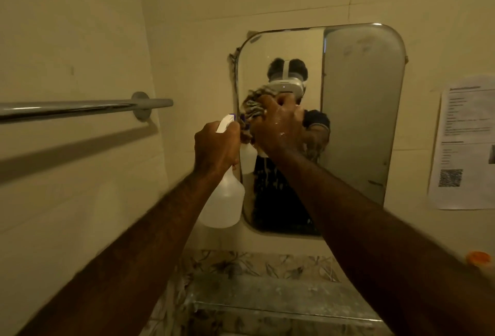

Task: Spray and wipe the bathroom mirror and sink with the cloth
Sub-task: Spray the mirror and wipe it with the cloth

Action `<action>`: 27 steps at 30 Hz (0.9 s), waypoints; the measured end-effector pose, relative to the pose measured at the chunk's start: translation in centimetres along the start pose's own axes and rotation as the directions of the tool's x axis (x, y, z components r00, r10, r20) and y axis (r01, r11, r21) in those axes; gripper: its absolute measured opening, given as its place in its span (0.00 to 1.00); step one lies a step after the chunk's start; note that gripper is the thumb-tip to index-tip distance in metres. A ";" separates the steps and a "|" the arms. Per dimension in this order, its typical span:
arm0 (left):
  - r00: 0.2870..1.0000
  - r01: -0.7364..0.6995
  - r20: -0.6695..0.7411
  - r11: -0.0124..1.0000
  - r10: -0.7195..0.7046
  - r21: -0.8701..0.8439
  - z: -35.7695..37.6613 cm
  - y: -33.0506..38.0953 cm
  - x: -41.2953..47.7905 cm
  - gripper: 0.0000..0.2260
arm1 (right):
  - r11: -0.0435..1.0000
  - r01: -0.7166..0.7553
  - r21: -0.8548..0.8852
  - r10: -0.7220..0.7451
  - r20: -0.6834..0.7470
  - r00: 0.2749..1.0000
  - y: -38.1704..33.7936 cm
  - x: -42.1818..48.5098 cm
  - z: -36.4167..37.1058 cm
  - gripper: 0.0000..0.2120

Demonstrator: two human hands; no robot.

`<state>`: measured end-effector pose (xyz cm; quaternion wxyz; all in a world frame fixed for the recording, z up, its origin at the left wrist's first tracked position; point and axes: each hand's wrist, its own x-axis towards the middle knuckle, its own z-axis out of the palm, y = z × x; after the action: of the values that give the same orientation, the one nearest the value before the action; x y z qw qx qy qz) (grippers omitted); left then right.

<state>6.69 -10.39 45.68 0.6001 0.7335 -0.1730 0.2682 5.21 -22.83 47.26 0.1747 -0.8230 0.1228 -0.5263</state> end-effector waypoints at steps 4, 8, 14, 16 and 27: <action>1.000 0.011 -0.014 1.000 -0.011 0.004 -0.5 -0.1 0.5 0.10 | 0.885 0.402 -0.236 -0.352 0.227 0.908 0.5 -0.4 0.2 0.19; 0.999 0.033 0.034 0.999 -0.033 -0.013 0.5 0.3 0.2 0.09 | 0.776 0.559 -0.292 -0.471 0.322 0.821 3.7 -0.8 -1.6 0.18; 0.987 0.087 0.143 0.987 -0.068 -0.136 4.1 2.4 -2.1 0.07 | 0.833 0.431 -0.347 -0.373 0.222 0.901 10.2 0.0 -6.4 0.18; 0.982 0.090 0.181 0.983 -0.061 -0.160 5.5 2.6 -2.8 0.07 | 0.868 0.329 -0.371 -0.306 0.122 0.944 12.3 0.4 -7.8 0.19; 0.973 0.018 0.231 0.997 0.000 -0.075 6.9 -0.2 -4.6 0.08 | 0.886 -0.458 0.072 0.459 -0.275 0.845 14.0 -2.3 -5.6 0.19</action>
<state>4.42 -17.34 41.82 0.6047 0.7371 -0.2484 0.1714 -1.08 -35.54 41.66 0.2773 -0.6853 0.3387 -0.5820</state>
